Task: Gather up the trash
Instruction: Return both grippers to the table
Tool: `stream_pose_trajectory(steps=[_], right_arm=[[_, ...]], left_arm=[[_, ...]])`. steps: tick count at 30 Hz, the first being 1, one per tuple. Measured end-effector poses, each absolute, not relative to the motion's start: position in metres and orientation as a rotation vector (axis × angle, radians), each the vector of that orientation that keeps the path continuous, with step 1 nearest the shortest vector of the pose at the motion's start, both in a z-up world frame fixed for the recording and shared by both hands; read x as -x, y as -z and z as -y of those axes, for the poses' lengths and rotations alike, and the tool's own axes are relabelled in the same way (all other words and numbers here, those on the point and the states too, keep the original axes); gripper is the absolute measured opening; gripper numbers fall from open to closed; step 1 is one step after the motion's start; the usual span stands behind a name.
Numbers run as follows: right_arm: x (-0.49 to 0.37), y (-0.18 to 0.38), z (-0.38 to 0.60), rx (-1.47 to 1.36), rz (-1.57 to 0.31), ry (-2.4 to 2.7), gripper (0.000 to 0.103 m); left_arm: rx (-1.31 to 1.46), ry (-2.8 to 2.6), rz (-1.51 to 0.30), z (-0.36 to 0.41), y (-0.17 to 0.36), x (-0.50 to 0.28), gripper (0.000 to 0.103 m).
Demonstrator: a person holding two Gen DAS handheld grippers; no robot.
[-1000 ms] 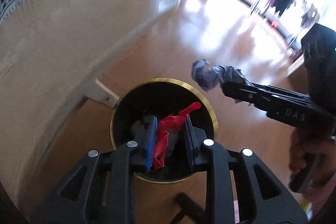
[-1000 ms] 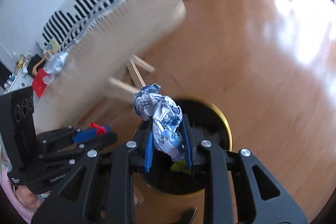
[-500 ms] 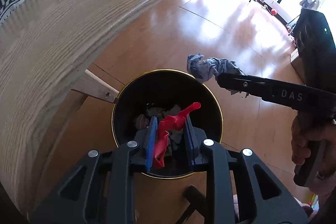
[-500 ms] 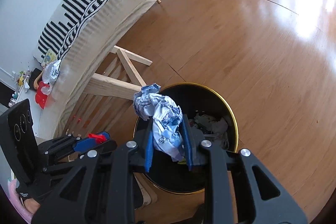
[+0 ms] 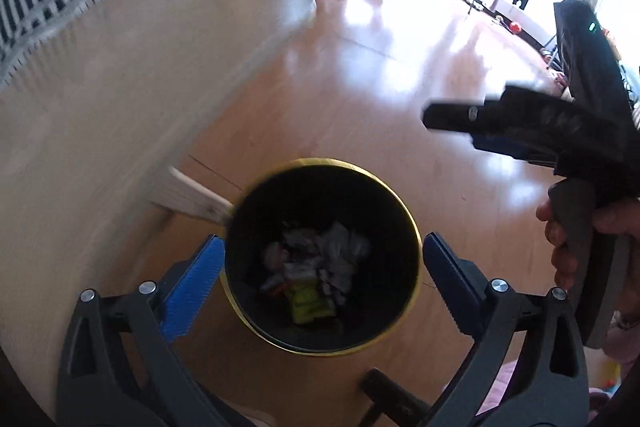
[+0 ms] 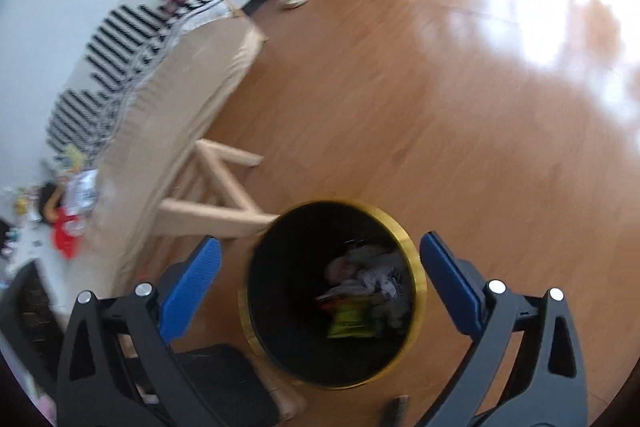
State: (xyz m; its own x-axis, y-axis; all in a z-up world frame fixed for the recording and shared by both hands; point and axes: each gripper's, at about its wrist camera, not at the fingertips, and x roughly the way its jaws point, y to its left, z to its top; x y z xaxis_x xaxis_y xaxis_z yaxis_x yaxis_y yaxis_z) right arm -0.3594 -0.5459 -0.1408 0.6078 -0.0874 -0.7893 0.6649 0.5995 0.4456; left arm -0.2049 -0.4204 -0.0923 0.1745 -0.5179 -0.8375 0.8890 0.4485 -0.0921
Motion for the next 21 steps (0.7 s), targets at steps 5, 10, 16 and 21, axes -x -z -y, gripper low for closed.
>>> stream_pose_trajectory(steps=[5,10,16,21], right_arm=[[0.34,0.121,0.532,-0.809,-0.748,0.424,0.096],[0.276,0.088,0.491,-0.677,-0.728,0.284,0.096],[0.176,0.061,0.422,-0.542,-0.731,0.07,0.096],[0.096,0.043,0.37,-0.403,-0.769,-0.063,0.096]], left_arm=[[-0.408,0.955,-0.786,0.376,0.023,0.174,0.097],[-0.338,0.796,-0.744,0.274,-0.024,0.105,0.097],[-0.333,0.443,-0.786,0.139,-0.028,0.018,0.097],[-0.27,0.365,-0.833,0.09,-0.022,-0.034,0.097]])
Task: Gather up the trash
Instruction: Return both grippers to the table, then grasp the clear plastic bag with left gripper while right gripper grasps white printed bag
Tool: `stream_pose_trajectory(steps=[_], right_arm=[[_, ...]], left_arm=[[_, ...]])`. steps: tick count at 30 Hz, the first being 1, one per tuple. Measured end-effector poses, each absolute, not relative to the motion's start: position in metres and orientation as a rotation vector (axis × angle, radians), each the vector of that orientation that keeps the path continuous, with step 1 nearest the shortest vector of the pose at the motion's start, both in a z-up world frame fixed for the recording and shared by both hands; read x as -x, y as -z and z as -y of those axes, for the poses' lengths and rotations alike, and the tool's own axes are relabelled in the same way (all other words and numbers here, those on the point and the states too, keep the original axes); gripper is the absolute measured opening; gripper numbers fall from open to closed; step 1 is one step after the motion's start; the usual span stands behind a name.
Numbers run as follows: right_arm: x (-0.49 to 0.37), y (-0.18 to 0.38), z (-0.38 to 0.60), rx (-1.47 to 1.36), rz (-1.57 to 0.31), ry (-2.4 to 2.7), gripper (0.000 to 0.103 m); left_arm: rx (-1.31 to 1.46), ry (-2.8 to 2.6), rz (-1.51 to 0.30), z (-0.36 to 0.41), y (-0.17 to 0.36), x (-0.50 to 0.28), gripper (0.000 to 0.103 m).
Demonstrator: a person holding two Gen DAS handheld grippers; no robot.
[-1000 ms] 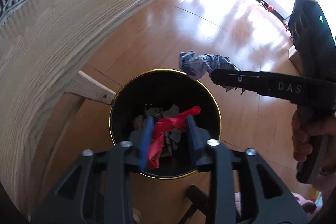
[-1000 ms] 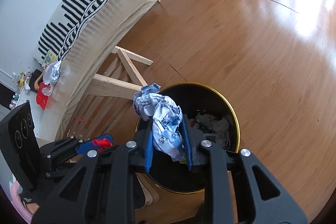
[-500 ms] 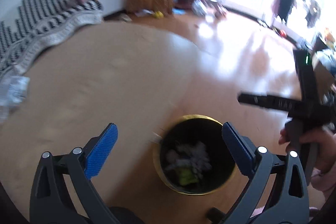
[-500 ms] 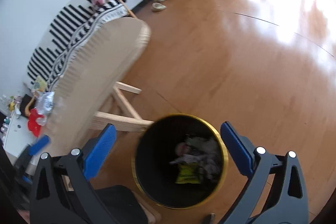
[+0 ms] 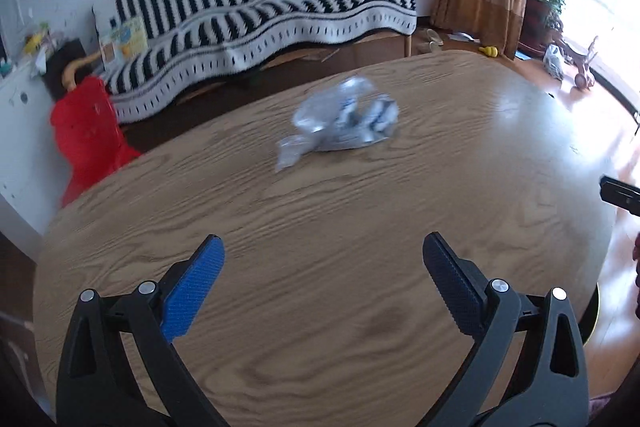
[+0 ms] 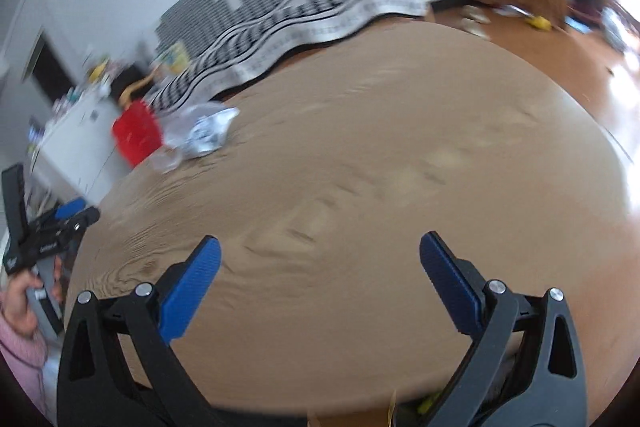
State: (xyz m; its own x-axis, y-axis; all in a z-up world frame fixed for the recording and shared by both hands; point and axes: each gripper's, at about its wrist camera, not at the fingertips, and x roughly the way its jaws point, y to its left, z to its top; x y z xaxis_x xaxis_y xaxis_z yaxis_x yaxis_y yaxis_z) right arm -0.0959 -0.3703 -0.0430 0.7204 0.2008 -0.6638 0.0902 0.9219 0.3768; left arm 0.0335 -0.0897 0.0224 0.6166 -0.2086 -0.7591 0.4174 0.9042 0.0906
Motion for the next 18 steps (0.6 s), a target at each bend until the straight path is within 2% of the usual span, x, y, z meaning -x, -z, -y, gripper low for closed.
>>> stream_pose_trajectory(steps=[8,18], right_arm=[[-0.023,0.007,0.271,-0.019,-0.726,-0.363,0.096],[-0.133,0.027,0.219,0.158,-0.808,-0.648,0.096]], left_arm=[[-0.299,0.417,-0.896,0.083,0.014,-0.103,0.097],[-0.321,0.549,-0.98,0.092,0.035,-0.19,0.097]])
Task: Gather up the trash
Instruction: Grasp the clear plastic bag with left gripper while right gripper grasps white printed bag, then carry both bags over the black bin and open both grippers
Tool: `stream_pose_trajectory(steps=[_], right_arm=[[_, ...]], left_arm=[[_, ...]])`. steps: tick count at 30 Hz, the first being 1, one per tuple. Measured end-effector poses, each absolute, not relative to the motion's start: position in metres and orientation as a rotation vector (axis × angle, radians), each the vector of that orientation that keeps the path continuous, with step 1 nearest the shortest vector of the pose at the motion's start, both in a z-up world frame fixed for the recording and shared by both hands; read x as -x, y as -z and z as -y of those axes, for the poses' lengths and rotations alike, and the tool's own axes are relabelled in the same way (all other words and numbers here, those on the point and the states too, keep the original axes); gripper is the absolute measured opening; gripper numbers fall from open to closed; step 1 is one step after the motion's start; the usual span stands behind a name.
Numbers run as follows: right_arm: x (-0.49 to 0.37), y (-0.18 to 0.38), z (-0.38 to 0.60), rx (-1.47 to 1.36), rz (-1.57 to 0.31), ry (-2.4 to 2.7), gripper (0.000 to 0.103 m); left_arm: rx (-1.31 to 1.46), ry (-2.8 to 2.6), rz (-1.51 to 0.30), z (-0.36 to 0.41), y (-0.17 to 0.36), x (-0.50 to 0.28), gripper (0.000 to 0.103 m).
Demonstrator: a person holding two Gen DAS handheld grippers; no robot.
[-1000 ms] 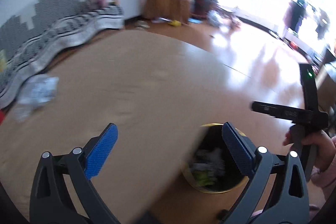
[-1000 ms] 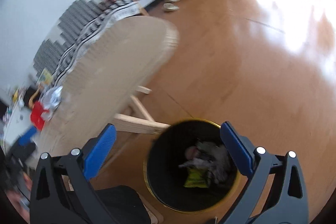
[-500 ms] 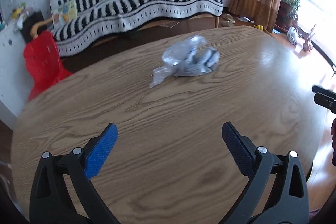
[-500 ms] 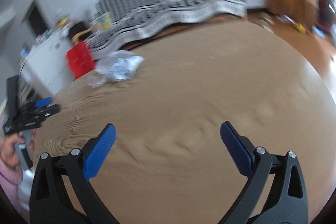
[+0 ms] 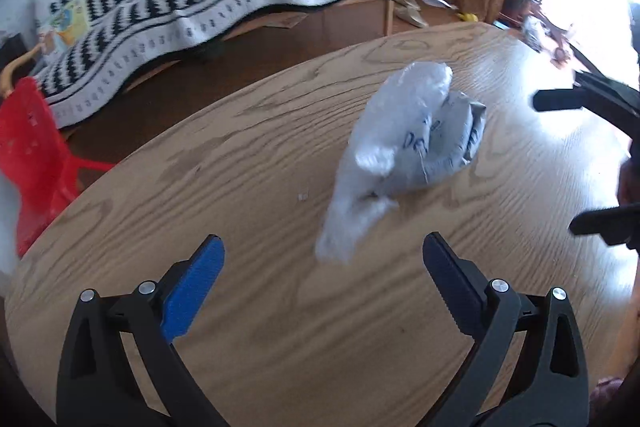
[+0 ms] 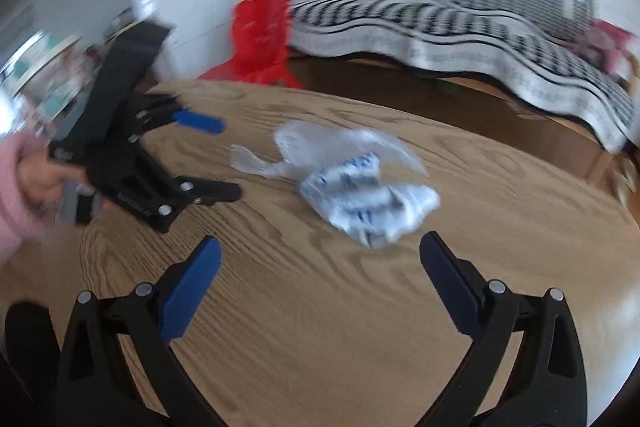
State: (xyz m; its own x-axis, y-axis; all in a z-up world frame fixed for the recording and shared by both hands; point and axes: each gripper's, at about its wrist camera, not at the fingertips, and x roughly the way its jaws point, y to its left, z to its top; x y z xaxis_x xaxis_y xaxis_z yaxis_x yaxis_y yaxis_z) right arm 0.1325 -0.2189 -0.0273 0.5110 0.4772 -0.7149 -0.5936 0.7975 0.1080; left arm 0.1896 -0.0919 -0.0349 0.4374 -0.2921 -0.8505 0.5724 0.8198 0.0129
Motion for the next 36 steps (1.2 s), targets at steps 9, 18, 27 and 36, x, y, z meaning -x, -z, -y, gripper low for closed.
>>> stream_pose_trajectory(steps=[9,18,27,36], right_arm=[[-0.208,0.056,0.206,0.309,-0.932,-0.732,0.096],[-0.207,0.084,0.194,0.404,-1.045,-0.769,0.052],[-0.199,0.073,0.199,0.338,-1.017,-0.675,0.049],[-0.202,0.068,0.229,0.236,-1.026,-0.518,0.048]], left_arm=[[-0.382,0.657,-1.014,0.106,0.063,-0.223,0.09],[-0.287,0.711,-0.954,0.109,0.06,-0.227,0.017],[-0.218,0.73,-0.934,0.096,0.056,-0.222,0.003],[-0.206,0.671,-0.944,0.091,0.054,-0.218,0.003]])
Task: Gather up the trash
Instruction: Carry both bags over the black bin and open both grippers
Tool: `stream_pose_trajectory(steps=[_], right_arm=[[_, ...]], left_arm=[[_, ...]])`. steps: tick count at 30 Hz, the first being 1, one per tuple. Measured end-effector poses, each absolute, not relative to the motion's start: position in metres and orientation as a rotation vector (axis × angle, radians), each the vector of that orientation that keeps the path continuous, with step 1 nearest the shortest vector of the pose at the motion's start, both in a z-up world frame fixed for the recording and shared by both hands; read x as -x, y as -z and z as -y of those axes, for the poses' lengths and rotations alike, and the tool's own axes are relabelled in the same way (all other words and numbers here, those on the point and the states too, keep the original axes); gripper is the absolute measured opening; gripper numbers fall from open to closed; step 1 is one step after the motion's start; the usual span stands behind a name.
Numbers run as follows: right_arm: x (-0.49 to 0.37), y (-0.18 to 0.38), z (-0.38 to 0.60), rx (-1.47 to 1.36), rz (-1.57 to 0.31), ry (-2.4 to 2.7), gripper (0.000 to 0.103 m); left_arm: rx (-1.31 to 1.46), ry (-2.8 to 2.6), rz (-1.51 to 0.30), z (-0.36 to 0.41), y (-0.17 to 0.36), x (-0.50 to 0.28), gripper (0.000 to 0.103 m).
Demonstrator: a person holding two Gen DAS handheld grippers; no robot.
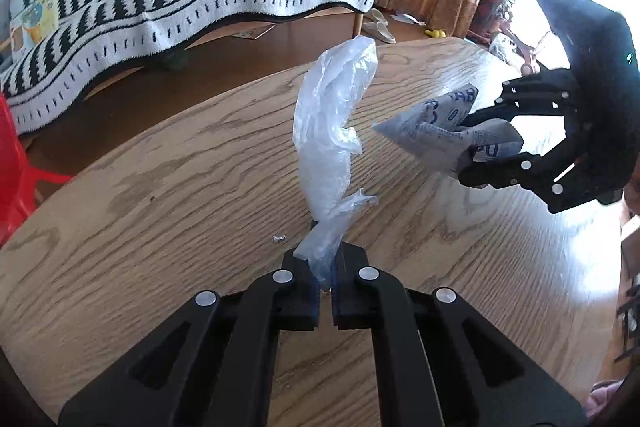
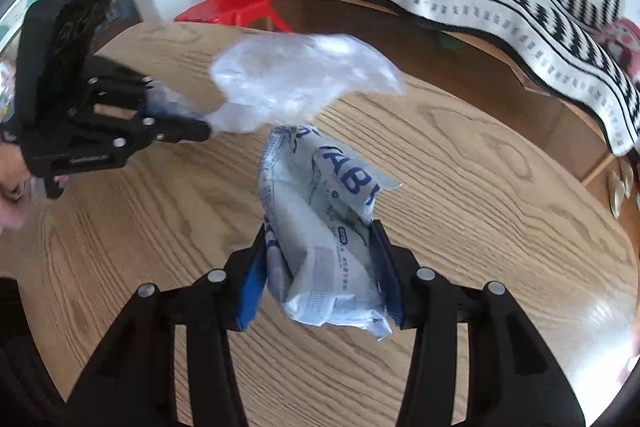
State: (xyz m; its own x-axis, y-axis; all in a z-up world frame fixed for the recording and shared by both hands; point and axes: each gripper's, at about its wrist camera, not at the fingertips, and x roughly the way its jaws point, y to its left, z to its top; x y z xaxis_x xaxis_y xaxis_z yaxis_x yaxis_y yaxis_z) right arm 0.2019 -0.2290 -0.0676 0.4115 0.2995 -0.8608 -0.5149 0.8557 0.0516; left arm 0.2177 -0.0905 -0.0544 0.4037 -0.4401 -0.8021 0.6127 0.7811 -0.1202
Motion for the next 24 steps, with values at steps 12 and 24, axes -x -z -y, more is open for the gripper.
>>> stream_pose_trajectory(steps=[12,24], right_arm=[[-0.143,0.021,0.28,0.178,-0.974,-0.425,0.048],[0.086,-0.043,0.44,-0.062,-0.859,-0.09,0.048]], left_arm=[[-0.218,0.679,-0.9,0.109,0.015,-0.184,0.003],[-0.212,0.974,-0.835,0.239,-0.061,0.005,0.003]])
